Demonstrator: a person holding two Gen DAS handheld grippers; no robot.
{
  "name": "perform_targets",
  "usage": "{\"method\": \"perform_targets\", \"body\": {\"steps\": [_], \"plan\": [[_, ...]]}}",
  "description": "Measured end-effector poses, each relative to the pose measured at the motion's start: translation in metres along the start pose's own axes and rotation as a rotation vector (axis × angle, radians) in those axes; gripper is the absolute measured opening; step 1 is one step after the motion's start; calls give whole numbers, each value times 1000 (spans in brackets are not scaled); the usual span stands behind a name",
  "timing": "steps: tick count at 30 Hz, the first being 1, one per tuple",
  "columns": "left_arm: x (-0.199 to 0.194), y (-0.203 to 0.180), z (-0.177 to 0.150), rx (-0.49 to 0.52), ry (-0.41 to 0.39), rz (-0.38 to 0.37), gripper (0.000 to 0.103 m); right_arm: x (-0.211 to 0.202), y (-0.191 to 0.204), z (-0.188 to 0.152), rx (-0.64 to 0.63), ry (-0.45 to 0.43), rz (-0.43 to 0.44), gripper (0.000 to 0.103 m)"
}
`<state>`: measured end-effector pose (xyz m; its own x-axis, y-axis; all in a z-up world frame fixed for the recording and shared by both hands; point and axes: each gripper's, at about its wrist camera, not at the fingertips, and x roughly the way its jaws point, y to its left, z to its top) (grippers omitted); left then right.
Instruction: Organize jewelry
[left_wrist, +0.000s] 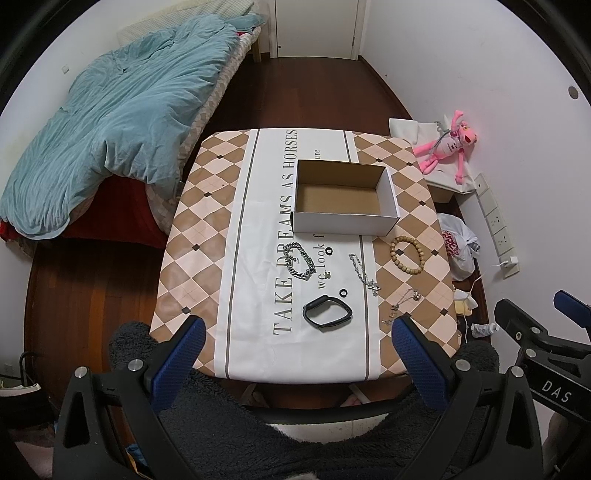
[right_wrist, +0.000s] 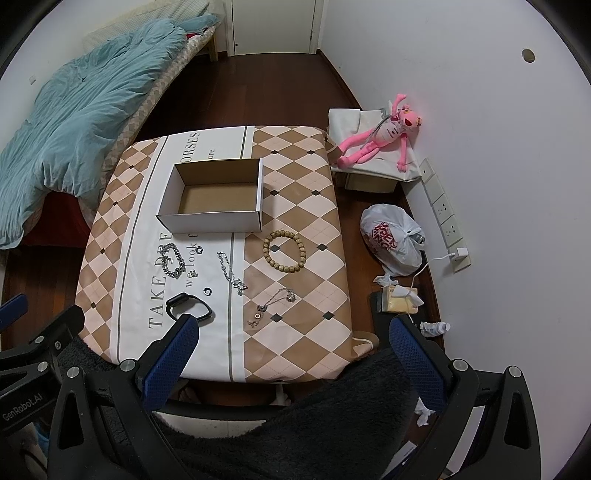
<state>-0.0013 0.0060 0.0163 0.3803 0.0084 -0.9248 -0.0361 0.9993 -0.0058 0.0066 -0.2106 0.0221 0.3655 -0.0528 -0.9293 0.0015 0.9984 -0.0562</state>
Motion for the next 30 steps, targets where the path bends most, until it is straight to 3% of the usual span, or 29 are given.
{"method": "perform_targets", "body": {"steps": [24,30], "plan": [[-2,-4,3,0,-8,0,103,-1,0,-1,3,-5,-1,103],[13,-9,12,7,-12,14,103,9,-13,17,47,14,5,103]]}}
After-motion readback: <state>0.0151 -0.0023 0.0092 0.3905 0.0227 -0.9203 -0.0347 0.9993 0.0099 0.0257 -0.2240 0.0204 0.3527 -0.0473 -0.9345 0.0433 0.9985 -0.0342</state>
